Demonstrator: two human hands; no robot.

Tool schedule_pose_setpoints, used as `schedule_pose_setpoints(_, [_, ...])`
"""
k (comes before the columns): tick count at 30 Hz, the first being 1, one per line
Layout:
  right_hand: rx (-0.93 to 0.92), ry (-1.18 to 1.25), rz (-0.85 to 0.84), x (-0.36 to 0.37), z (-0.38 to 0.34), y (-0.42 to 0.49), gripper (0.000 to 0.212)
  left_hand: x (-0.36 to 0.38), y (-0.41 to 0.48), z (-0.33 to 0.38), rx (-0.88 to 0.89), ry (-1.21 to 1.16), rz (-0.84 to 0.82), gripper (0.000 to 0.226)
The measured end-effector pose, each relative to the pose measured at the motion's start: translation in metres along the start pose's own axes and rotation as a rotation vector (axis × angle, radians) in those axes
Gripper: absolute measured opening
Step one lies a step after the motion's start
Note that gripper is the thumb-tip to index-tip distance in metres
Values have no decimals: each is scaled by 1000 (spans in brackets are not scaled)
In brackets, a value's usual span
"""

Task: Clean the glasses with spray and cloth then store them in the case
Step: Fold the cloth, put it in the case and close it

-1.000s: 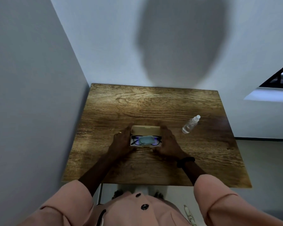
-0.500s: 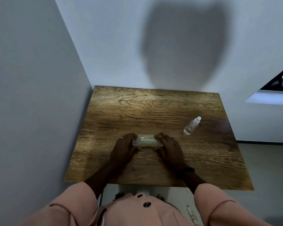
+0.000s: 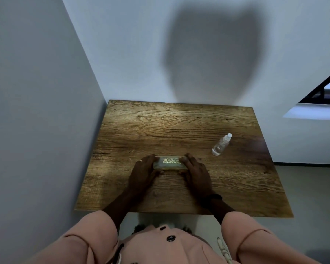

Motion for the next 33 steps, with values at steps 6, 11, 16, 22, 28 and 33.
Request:
schedule_pose_setpoints(6, [61, 6, -21, 1, 0, -4, 53, 6, -2, -5, 17, 25, 18, 55])
schedule_pose_setpoints(11, [59, -8, -28, 0, -2, -3, 53, 9, -2, -6, 2, 35, 12, 57])
schedule_pose_setpoints(16, [54, -19, -48, 0, -1, -2, 52, 10, -2, -9, 6, 23, 1, 58])
schedule_pose_setpoints(22, [62, -30, -45, -1, -3, -2, 53, 10, -3, -8, 10, 40, 20, 61])
schedule_pose_setpoints(28, [56, -12, -47, -4, -5, -3, 52, 13, -5, -11, 20, 50, 31, 63])
schedule_pose_setpoints(33, [38, 28, -5, -5, -6, -4, 53, 14, -4, -13, 27, 46, 30, 55])
Point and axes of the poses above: each hand's wrist, its own y-axis towards the middle knuckle, its own x-axis out of the palm, z = x × y, the point moved 3 cm from there along y, towards the middle knuckle, and after that the axes turned 1 degree about y, right-handed, at the moved point
